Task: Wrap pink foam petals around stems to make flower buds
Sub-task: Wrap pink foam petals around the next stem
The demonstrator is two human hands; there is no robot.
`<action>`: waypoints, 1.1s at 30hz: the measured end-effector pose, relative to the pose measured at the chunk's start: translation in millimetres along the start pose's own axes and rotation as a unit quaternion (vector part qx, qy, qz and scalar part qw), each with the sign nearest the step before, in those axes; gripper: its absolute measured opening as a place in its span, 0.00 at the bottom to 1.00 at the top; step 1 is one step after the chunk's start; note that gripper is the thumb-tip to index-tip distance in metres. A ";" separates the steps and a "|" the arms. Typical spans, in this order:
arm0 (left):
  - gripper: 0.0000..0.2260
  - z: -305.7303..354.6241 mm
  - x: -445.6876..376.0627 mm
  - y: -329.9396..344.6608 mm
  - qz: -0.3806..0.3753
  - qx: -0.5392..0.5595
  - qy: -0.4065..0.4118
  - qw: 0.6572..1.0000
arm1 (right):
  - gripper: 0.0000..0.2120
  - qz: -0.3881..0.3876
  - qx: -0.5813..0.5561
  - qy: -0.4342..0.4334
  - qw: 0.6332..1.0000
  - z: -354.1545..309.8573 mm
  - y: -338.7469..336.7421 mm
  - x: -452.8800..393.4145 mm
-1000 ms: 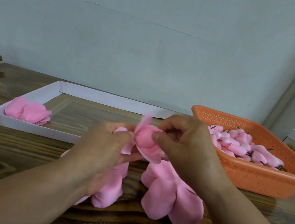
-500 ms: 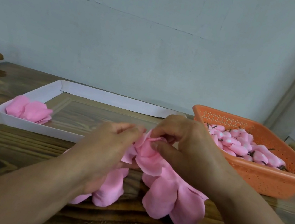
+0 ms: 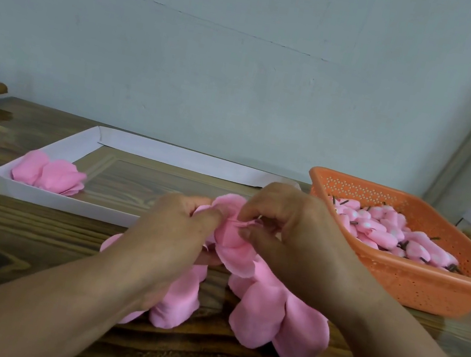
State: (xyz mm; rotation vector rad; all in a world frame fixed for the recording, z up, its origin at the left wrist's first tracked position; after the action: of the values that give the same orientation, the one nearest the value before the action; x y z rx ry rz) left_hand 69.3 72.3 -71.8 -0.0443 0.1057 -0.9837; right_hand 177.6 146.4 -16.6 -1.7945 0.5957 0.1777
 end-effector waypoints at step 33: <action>0.12 0.8 -0.7 2.9 -0.029 0.130 -0.034 0.991 | 0.14 0.096 -0.151 0.100 0.979 21.2 6.1 -2.9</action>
State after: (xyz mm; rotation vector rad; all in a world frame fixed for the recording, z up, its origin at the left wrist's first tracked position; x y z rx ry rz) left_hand 71.4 74.4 -71.2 0.1592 -0.0866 -1.0469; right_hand 175.9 165.9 -27.2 -2.0618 0.9281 0.2300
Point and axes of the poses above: each hand's wrist, its own x-axis away from the middle knuckle, its own y-axis out of the palm, z = x × y, the point moved 3 cm from there along -x, towards the middle knuckle, and after that the axes turned 3 degrees about -x, right-handed, at the moved point
